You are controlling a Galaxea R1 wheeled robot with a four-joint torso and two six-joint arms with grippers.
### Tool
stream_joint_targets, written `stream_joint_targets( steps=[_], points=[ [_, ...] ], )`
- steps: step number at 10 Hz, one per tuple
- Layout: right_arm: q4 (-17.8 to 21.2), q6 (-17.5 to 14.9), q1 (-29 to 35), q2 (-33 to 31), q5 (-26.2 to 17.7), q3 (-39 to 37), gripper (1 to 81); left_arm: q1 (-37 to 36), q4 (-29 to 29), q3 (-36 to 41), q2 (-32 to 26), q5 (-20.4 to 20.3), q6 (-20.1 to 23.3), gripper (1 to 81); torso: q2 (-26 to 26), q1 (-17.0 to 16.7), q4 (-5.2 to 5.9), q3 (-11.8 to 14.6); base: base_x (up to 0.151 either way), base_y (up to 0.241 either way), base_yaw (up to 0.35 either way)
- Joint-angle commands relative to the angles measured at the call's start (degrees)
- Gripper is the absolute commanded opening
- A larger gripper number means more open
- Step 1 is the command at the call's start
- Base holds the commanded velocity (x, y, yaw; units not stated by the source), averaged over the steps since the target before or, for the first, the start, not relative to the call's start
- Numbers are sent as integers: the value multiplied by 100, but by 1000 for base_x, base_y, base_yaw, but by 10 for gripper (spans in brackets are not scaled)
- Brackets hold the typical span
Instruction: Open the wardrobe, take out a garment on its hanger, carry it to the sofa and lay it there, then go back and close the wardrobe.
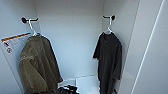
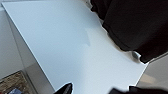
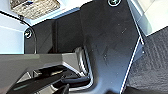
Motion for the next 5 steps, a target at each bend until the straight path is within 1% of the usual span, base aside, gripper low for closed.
stream_joint_targets(
  steps=[1, 2, 3, 4, 5],
  points=[
    [6, 14, 256, 18, -267, 20, 811, -1573, -21, 192, 69, 226, -1120, 811, 0, 0, 0, 0, 0, 0, 0],
    [23, 23, 274, 18, -276, 20, 811, -1863, -38, 209, 201, 235, -1586, 811, 2, 0, 0, 0, 0, 0, 0],
    [32, 31, 283, 17, -267, 20, 811, -2162, -107, 209, 349, 270, -1841, 811, 2, 0, 0, -2, 0, 0, 0],
    [32, 31, 274, 18, -267, 20, 811, -2478, -344, 209, 456, 270, -1982, 811, 2, 2, 0, -2, 0, 0, 0],
    [24, 40, 274, 18, -267, 20, 811, -2794, -766, 218, 535, 253, -2009, 811, 5, 2, 0, -2, 0, 0, 0]
  ],
)
